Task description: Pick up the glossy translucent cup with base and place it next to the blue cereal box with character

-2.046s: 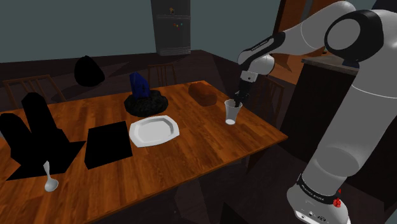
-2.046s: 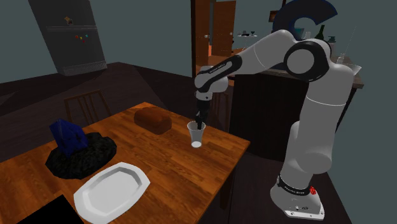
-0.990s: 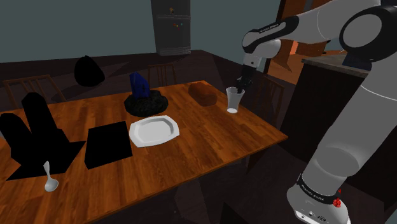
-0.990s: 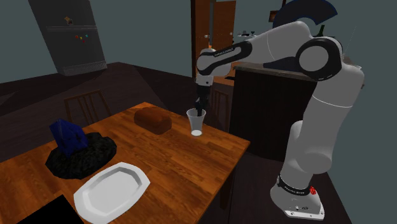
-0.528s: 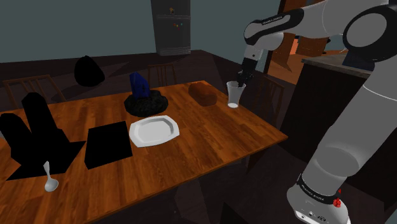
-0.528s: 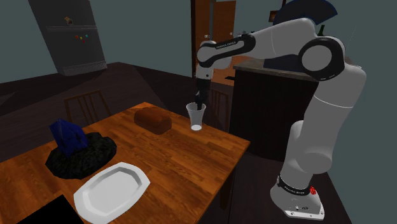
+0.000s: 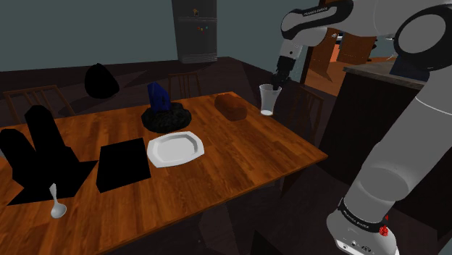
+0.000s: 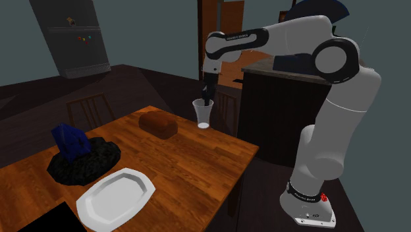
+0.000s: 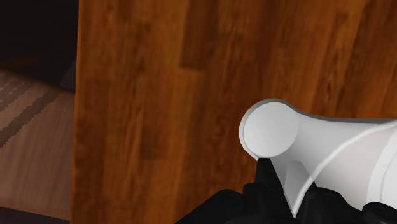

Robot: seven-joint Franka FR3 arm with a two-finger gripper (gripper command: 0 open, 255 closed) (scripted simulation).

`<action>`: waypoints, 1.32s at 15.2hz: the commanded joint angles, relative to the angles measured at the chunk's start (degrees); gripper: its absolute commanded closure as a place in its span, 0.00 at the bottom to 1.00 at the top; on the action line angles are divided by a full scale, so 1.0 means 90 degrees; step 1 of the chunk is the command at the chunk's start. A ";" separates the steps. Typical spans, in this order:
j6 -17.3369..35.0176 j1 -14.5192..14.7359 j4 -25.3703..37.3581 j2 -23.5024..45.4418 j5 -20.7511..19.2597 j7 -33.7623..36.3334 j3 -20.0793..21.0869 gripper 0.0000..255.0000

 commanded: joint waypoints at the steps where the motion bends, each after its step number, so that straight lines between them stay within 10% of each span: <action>1: -0.0169 -0.0004 0.0169 0.0000 -0.0007 0.0030 -0.0006 1.00; 20: 0.0220 0.0894 -0.0352 -0.0721 0.0108 0.2274 0.1380 1.00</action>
